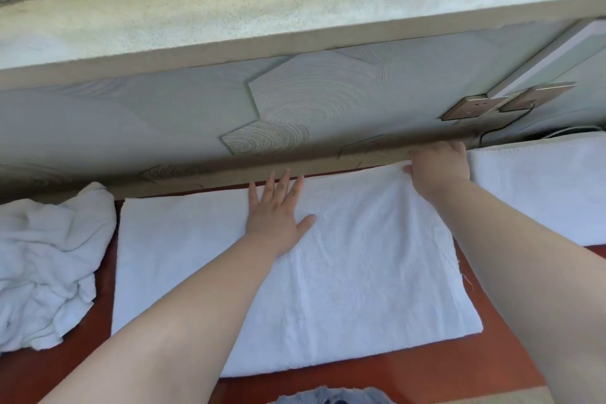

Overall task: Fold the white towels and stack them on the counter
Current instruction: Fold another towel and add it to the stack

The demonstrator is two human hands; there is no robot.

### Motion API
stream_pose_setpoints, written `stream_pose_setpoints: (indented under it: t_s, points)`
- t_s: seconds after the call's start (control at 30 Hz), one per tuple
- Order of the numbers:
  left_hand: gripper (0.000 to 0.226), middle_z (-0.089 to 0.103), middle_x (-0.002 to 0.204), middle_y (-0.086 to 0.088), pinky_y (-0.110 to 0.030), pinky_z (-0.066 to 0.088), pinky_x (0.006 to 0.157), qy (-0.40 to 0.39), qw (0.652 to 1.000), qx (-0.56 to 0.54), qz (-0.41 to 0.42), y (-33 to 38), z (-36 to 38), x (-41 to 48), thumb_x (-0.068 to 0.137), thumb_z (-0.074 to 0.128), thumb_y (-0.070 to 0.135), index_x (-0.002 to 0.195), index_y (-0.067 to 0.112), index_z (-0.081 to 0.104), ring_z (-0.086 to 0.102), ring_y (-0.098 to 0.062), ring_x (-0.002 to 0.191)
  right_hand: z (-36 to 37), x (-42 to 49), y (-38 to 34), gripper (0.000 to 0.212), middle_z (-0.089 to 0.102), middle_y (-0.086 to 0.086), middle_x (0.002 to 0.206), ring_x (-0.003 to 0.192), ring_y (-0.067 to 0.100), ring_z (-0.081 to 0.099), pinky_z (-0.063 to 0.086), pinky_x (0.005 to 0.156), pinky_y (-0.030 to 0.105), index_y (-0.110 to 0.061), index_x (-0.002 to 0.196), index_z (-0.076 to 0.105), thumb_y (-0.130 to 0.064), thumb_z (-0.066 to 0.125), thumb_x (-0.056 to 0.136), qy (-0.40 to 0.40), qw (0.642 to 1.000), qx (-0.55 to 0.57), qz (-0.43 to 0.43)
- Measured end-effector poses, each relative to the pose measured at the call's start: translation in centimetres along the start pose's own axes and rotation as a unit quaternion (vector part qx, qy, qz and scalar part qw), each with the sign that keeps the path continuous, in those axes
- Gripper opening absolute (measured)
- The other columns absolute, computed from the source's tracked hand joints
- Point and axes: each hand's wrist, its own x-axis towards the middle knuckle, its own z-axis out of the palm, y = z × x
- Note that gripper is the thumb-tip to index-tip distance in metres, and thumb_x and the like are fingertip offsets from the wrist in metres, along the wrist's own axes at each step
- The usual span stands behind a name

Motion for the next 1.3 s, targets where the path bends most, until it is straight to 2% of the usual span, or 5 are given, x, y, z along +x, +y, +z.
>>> stream_pose_setpoints:
  t_s: [0.2,0.33,0.7,0.93,1.3]
  points:
    - [0.080,-0.022,0.170,0.002,-0.064,-0.006,0.121,-0.019,1.000,0.007,-0.014,-0.3,-1.0,1.8,0.091,-0.003,0.076,0.159,0.037,-0.017,-0.023,-0.026,0.155,2.8,-3.1,-1.7,0.049,0.050,0.018,0.139,0.133,0.040,0.041,0.034,0.108,0.054,-0.013,0.133,0.054,-0.012,0.060,0.084,0.130,0.978,0.163,0.026]
    - [0.072,-0.009,0.172,0.000,-0.061,-0.006,0.123,0.020,0.999,0.008,-0.025,0.2,-0.7,1.6,0.098,0.002,0.069,0.161,0.036,-0.009,-0.013,-0.028,0.157,5.3,-6.0,-4.5,0.062,0.019,0.011,0.169,0.157,0.032,0.010,0.010,0.127,0.050,-0.025,0.159,0.029,-0.051,0.038,0.103,0.050,0.967,0.179,-0.172]
    - [0.078,-0.030,0.167,-0.003,-0.055,-0.017,0.122,0.050,0.998,0.002,-0.048,0.2,0.4,1.5,0.096,0.001,0.069,0.159,0.029,-0.022,-0.028,-0.025,0.153,8.1,-6.1,-2.8,0.086,-0.028,0.010,0.166,0.153,0.027,-0.029,-0.012,0.126,0.044,-0.021,0.162,-0.013,-0.074,-0.001,0.095,-0.026,0.986,0.166,-0.021]
    - [0.077,-0.017,0.171,-0.002,-0.046,-0.009,0.125,0.087,0.996,-0.024,0.005,-2.6,4.1,-8.6,0.101,0.018,0.062,0.164,0.026,-0.010,-0.014,-0.023,0.158,6.9,-13.7,-6.9,0.078,-0.020,0.009,0.169,0.155,0.032,-0.019,-0.007,0.125,0.052,-0.020,0.164,-0.004,-0.065,0.010,0.102,0.008,0.976,0.163,-0.142]
    - [0.084,-0.018,0.170,-0.003,-0.043,0.000,0.129,0.063,0.979,-0.044,-0.190,-17.8,7.8,-20.0,0.096,0.015,0.066,0.164,0.021,-0.004,-0.015,-0.021,0.157,3.8,-18.0,-21.1,0.077,-0.014,0.006,0.171,0.155,0.027,-0.021,-0.009,0.125,0.050,-0.021,0.162,-0.005,-0.065,0.013,0.101,0.002,0.947,0.149,-0.285]
